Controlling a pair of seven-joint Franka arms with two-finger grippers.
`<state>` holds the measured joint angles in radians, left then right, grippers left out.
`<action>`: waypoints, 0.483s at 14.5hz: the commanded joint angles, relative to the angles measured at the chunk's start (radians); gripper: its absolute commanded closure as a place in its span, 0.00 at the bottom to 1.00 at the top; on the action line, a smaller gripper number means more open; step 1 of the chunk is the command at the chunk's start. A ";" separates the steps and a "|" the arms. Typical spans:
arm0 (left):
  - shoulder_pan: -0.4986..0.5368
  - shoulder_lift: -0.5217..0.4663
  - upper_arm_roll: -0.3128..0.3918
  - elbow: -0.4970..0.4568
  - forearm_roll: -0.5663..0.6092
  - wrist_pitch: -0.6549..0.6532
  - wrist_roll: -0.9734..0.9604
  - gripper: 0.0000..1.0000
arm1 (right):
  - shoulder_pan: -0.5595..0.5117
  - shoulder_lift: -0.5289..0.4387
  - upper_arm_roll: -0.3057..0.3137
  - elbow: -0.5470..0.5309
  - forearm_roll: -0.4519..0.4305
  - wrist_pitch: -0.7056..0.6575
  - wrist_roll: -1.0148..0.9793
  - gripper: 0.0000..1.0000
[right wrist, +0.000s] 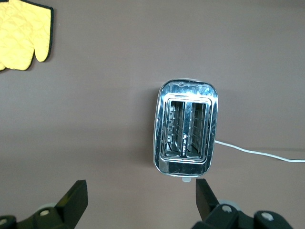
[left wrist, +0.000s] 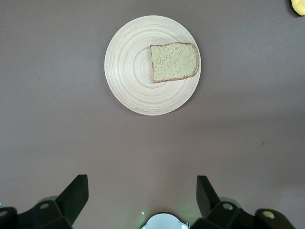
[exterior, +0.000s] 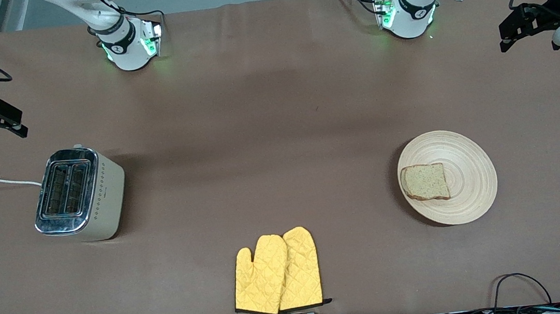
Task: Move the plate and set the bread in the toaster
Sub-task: 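Reach the left gripper down to the rim of the wooden plate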
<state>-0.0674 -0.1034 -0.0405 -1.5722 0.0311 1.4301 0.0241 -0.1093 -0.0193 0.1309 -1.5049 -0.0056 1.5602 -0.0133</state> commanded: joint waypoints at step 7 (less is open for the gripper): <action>0.067 0.217 0.054 0.149 -0.045 0.021 0.075 0.00 | 0.000 -0.013 -0.005 0.003 -0.005 0.001 0.001 0.00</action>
<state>-0.0369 0.0105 -0.0057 -1.4988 0.0246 1.4463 0.0446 -0.1095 -0.0213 0.1253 -1.5009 -0.0056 1.5597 -0.0130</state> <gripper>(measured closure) 0.000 0.000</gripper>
